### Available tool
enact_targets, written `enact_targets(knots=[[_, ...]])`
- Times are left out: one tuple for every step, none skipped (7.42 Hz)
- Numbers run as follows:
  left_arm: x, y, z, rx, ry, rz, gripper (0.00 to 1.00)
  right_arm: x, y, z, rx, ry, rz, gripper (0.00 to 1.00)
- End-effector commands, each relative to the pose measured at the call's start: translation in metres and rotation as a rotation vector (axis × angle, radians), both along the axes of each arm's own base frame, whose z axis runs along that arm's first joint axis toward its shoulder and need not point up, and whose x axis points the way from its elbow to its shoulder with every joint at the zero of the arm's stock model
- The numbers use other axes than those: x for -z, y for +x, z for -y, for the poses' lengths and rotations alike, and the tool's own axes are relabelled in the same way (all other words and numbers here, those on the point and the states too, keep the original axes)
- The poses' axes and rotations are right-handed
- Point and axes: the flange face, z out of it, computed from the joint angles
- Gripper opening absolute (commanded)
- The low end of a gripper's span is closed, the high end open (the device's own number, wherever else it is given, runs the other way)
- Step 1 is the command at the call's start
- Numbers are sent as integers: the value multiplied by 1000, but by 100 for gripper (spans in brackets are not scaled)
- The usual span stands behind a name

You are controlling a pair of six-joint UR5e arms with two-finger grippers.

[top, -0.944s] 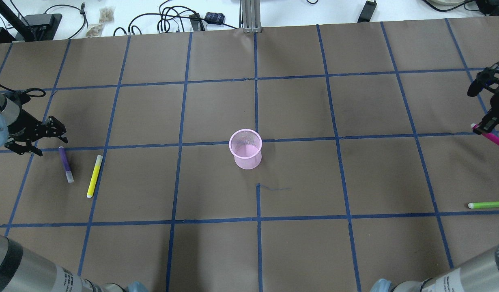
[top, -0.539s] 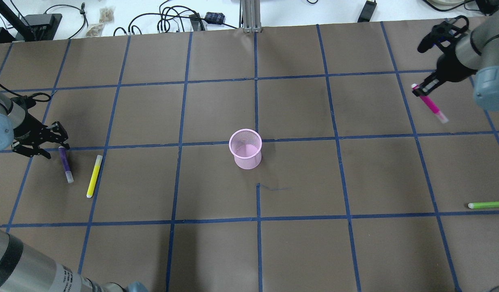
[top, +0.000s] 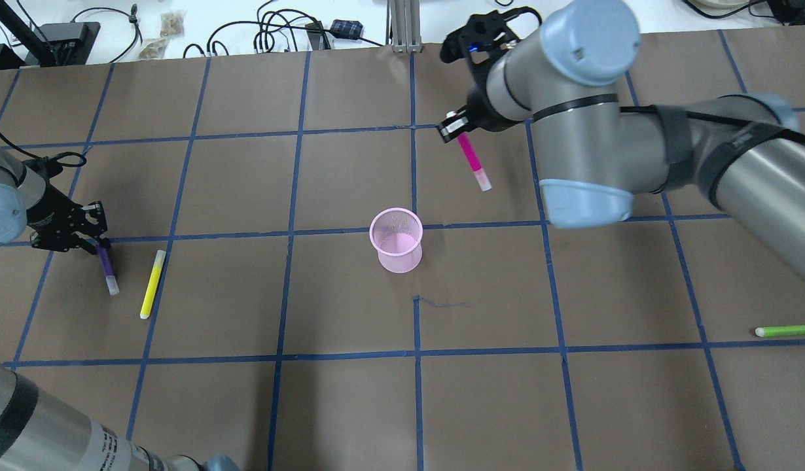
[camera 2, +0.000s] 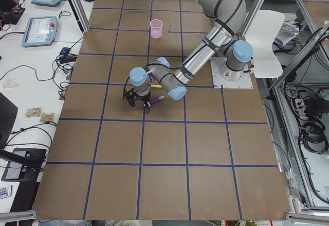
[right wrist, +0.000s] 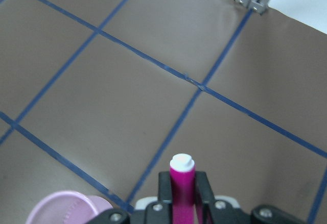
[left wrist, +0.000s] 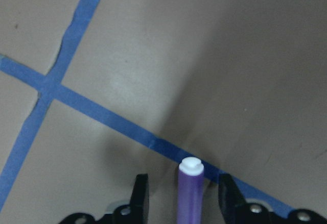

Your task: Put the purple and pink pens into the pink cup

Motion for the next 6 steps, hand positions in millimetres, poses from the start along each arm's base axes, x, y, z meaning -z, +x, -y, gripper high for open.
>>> enact_targets(knots=[[0, 1, 2, 0, -3, -1, 0, -10, 85, -58, 34, -151, 58, 0], [-13, 2, 3, 2, -22, 12, 0, 3, 86, -66, 107, -211, 117, 0], [-32, -7, 9, 20, -47, 38, 0, 31, 83, -80, 148, -261, 170, 0], [-58, -12, 19, 36, -80, 62, 0, 46, 79, -91, 163, -291, 205, 0], [-85, -25, 29, 56, -109, 88, 0, 51, 76, -97, 171, -282, 206, 0], [-108, -39, 33, 77, -137, 113, 0, 54, 76, -96, 181, -309, 214, 0]])
